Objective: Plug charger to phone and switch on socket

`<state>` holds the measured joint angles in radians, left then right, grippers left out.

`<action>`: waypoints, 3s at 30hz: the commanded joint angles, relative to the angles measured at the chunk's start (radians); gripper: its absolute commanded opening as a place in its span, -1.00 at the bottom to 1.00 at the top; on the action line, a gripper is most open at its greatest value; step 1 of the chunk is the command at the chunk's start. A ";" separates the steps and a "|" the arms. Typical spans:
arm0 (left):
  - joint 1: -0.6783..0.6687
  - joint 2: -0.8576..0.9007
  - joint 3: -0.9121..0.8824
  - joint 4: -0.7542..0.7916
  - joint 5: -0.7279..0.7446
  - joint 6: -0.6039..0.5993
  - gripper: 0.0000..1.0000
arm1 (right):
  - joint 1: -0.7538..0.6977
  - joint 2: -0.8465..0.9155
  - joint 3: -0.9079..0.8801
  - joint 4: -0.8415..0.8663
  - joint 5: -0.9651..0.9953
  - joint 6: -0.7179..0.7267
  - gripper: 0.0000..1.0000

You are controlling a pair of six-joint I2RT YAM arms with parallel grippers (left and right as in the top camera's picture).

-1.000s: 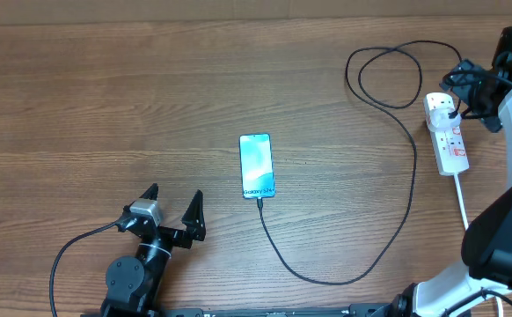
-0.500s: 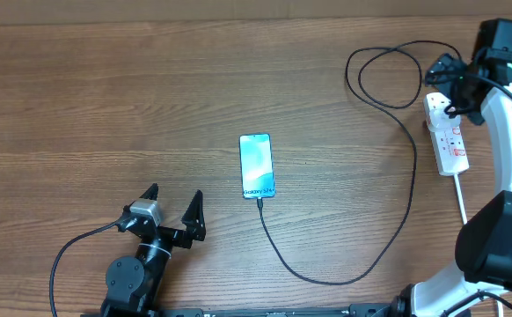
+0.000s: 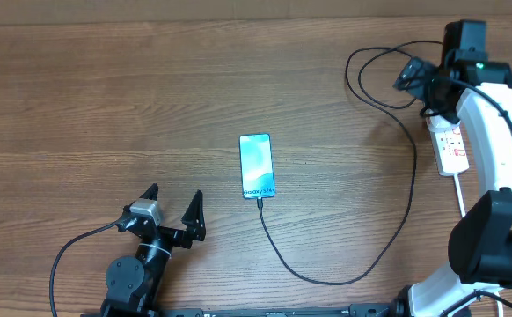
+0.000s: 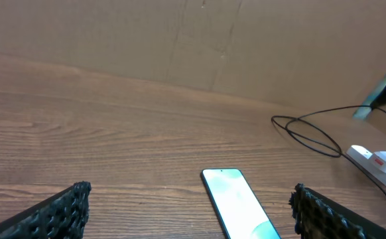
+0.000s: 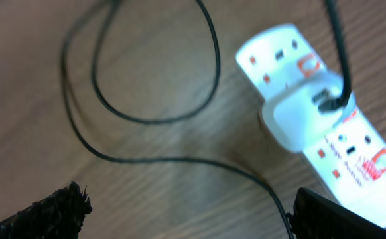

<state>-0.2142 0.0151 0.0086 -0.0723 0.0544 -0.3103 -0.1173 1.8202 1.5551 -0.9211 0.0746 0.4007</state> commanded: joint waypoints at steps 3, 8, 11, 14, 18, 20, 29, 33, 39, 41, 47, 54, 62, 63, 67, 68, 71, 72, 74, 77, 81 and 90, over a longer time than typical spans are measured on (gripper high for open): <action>0.006 -0.010 -0.004 -0.003 -0.013 0.023 0.99 | 0.004 -0.031 -0.092 0.001 -0.002 0.010 1.00; 0.006 -0.010 -0.004 -0.003 -0.013 0.023 0.99 | 0.004 -0.031 -0.162 0.000 -0.002 0.010 1.00; 0.006 -0.010 -0.004 -0.003 -0.013 0.023 0.99 | 0.004 -0.031 -0.198 0.001 -0.002 0.010 0.99; 0.006 -0.010 -0.004 -0.003 -0.013 0.023 0.99 | 0.004 -0.031 -0.232 0.000 -0.001 0.010 1.00; 0.006 -0.010 -0.004 -0.003 -0.013 0.023 0.99 | 0.004 -0.031 -0.269 0.001 -0.002 0.010 1.00; 0.006 -0.010 -0.004 -0.003 -0.013 0.023 0.99 | 0.004 -0.035 -0.293 0.001 -0.002 0.010 1.00; 0.006 -0.010 -0.004 -0.003 -0.013 0.023 1.00 | 0.004 -0.072 -0.418 0.002 -0.002 0.010 1.00; 0.006 -0.010 -0.004 -0.003 -0.013 0.023 0.99 | 0.004 -0.119 -0.483 0.001 -0.002 0.010 1.00; 0.006 -0.010 -0.004 -0.003 -0.013 0.023 0.99 | 0.004 -0.209 -0.554 0.001 -0.002 0.010 1.00; 0.006 -0.010 -0.004 -0.003 -0.013 0.023 1.00 | 0.004 -0.237 -0.566 0.002 -0.002 0.010 1.00; 0.006 -0.010 -0.004 -0.003 -0.013 0.023 0.99 | 0.004 -0.325 -0.586 0.001 -0.002 0.010 1.00; 0.006 -0.010 -0.004 -0.003 -0.013 0.023 0.99 | 0.004 -0.404 -0.587 0.001 -0.002 0.010 1.00; 0.006 -0.010 -0.004 -0.003 -0.013 0.023 0.99 | 0.004 -0.433 -0.587 0.001 -0.002 0.010 1.00; 0.006 -0.010 -0.004 -0.003 -0.013 0.023 0.99 | 0.004 -0.435 -0.587 0.001 -0.002 0.010 1.00; 0.006 -0.010 -0.004 -0.003 -0.013 0.023 0.99 | 0.004 -0.442 -0.586 0.001 -0.002 0.010 1.00; 0.006 -0.010 -0.004 -0.003 -0.013 0.023 0.99 | 0.004 -0.445 -0.587 0.001 -0.002 0.010 1.00; 0.006 -0.010 -0.004 -0.003 -0.013 0.023 0.99 | 0.004 -0.458 -0.587 0.001 0.044 0.010 1.00; 0.006 -0.010 -0.004 -0.003 -0.013 0.023 0.99 | 0.004 -0.465 -0.587 0.001 0.078 0.010 1.00; 0.006 -0.010 -0.004 -0.003 -0.013 0.023 0.99 | 0.004 -0.480 -0.587 0.001 0.102 0.010 1.00; 0.006 -0.010 -0.004 -0.003 -0.013 0.023 0.99 | 0.004 -0.504 -0.587 0.000 0.112 0.010 1.00; 0.006 -0.010 -0.004 -0.003 -0.013 0.023 0.99 | 0.004 -0.535 -0.587 -0.003 0.112 0.009 0.99; 0.006 -0.010 -0.004 -0.003 -0.013 0.023 0.99 | 0.004 -0.583 -0.588 -0.024 0.108 0.010 1.00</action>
<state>-0.2142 0.0151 0.0086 -0.0723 0.0544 -0.3103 -0.1162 1.2713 0.9741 -0.9543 0.1650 0.4072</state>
